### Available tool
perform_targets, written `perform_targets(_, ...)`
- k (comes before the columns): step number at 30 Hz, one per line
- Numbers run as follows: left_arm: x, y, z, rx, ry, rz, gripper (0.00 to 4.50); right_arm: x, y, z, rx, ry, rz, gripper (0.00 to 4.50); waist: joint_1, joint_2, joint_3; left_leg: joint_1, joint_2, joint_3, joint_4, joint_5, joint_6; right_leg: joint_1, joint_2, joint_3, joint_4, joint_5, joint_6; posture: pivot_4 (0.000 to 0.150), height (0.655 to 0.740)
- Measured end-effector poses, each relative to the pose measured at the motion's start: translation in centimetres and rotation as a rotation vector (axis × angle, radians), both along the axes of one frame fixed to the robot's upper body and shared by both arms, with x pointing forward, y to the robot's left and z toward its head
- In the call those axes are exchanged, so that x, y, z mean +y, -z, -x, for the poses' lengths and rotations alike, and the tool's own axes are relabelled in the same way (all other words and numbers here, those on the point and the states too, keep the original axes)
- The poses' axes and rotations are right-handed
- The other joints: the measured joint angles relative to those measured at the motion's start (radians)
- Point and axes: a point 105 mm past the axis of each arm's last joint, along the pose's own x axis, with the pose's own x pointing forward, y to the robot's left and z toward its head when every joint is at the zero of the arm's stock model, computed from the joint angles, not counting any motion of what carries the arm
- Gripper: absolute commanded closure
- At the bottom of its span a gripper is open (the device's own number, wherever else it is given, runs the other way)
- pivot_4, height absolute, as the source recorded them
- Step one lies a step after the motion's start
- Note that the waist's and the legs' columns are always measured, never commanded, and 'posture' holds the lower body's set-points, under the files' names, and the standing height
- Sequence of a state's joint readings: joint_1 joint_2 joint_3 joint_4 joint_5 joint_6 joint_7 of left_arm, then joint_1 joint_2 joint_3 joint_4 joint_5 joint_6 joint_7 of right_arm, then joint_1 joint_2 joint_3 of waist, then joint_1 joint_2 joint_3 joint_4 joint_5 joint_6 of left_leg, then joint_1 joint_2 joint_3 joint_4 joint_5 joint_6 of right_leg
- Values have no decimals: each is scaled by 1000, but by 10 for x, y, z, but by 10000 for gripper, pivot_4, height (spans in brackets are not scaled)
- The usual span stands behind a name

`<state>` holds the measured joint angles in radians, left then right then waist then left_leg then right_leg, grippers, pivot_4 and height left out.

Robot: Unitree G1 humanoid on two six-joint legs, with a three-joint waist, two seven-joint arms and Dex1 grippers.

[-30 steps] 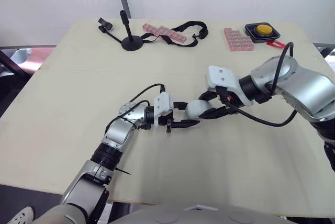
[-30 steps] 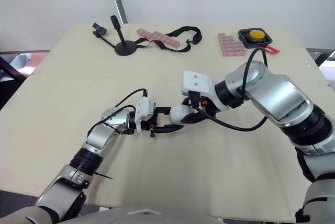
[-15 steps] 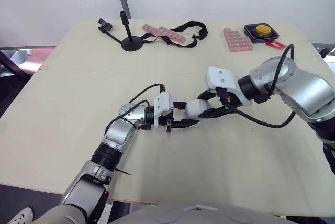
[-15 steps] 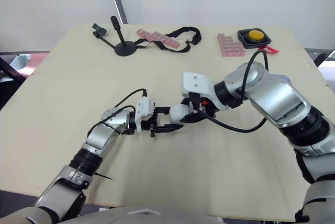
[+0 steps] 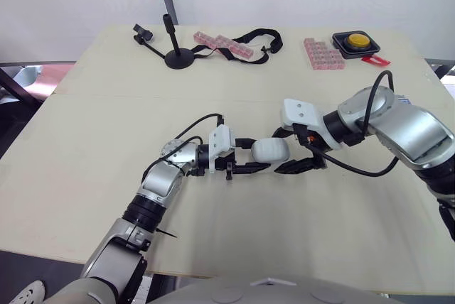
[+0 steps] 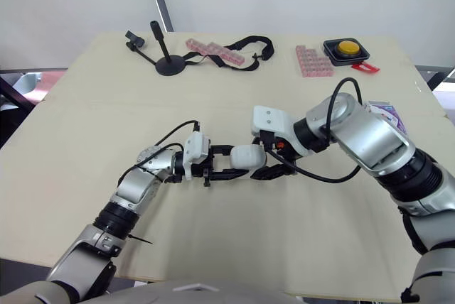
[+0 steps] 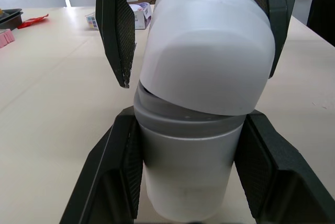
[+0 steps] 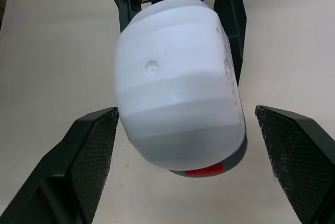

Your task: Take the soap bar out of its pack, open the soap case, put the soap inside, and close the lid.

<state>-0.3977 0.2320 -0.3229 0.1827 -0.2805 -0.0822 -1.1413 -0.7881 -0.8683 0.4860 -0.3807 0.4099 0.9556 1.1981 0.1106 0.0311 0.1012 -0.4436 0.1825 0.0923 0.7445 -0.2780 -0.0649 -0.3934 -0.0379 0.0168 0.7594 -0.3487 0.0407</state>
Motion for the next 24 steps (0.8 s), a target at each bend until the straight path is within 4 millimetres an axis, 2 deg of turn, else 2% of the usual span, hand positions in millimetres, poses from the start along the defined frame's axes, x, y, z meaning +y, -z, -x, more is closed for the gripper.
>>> perform_targets(24, 0, 0, 0, 1, 2, 0, 25940, -1, -12, -5, -44, 13, -18, 293, 0, 0, 0, 0, 0, 0, 0, 0, 0, 0, 0, 0, 0, 0, 0, 1500, 7096)
